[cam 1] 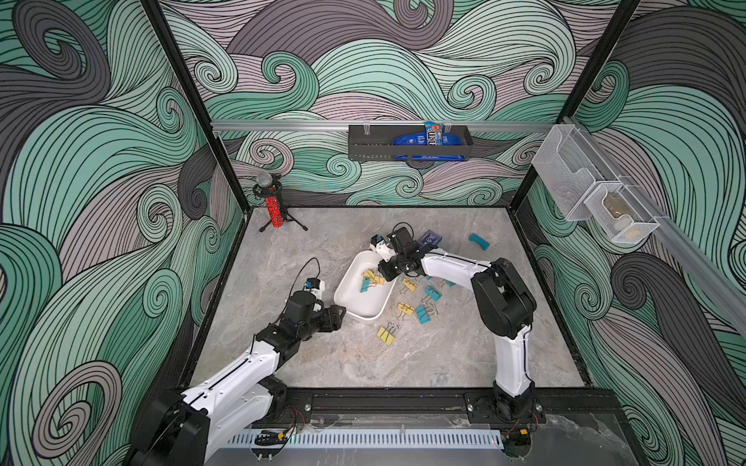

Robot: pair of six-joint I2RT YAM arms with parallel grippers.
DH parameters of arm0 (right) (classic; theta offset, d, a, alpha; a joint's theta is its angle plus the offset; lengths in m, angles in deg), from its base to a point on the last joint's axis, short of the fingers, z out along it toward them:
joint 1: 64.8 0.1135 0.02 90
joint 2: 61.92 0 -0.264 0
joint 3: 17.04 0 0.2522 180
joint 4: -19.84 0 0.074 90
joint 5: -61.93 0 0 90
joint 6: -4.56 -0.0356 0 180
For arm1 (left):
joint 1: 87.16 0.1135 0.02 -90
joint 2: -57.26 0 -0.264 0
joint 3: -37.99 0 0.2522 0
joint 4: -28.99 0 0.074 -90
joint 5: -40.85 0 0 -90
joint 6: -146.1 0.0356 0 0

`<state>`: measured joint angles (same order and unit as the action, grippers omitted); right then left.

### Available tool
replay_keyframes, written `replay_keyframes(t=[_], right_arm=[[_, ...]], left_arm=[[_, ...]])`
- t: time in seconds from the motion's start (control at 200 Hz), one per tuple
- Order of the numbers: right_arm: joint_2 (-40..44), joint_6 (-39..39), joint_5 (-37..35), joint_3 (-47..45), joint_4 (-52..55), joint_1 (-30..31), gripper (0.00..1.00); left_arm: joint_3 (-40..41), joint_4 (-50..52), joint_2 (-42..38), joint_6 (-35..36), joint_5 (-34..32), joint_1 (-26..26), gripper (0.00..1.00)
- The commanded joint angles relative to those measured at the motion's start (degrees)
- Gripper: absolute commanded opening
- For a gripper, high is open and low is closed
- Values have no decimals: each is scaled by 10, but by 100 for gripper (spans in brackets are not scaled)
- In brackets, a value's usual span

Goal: Take out the binder clips from the storage box
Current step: Pick up the binder clip from the storage box.

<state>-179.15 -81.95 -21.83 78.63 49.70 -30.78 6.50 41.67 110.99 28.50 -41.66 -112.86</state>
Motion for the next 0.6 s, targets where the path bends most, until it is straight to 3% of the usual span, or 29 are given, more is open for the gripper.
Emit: replay_keyframes(t=[0.0,0.33,0.595], right_arm=[[15,19,24,4,3,5,10],[49,27,55,-10,2,13,1],[90,23,66,-19,1,16,0]], left_arm=[[-11,-1,-4,-2,-5,-2,73],[-14,2,-5,-2,-4,-3,73],[-15,4,-6,-1,-4,-2,73]])
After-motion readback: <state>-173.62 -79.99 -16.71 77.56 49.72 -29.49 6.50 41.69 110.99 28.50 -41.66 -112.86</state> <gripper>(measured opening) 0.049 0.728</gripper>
